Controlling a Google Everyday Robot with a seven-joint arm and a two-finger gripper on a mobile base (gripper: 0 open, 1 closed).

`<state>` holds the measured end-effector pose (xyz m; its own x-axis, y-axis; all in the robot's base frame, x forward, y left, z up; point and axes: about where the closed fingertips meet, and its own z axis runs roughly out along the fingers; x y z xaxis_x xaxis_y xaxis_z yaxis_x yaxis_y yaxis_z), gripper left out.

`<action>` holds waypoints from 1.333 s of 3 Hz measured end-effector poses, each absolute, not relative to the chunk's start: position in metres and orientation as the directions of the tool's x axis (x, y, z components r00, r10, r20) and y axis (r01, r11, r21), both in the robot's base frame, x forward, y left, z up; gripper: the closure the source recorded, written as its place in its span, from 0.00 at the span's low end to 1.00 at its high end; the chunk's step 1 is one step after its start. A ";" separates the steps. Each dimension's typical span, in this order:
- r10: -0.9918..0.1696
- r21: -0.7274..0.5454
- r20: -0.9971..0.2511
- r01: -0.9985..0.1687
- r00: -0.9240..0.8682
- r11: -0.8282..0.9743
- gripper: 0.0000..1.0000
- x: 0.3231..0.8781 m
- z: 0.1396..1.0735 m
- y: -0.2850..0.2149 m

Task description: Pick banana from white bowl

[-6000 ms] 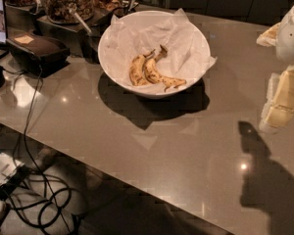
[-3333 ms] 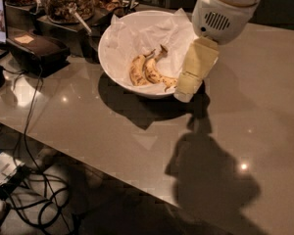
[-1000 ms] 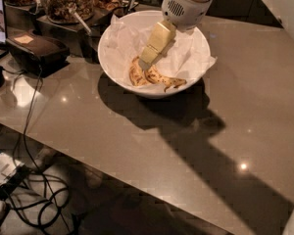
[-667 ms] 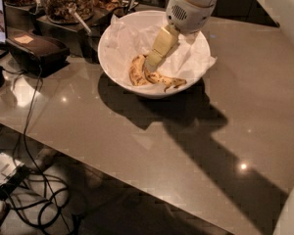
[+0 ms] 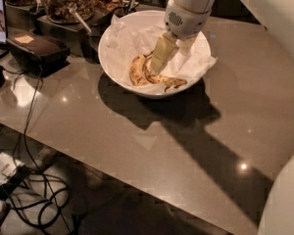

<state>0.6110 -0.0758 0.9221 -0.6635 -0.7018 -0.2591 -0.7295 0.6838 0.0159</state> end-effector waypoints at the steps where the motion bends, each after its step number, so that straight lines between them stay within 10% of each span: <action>1: -0.735 0.005 -0.237 -0.757 -0.635 0.653 0.34 0.612 0.916 -0.057; 4: -0.751 -0.017 -0.211 -0.765 -0.626 0.643 0.50 0.631 0.911 -0.041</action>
Offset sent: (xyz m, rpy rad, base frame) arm 0.0002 0.0532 -0.0111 -0.0996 0.0382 0.1274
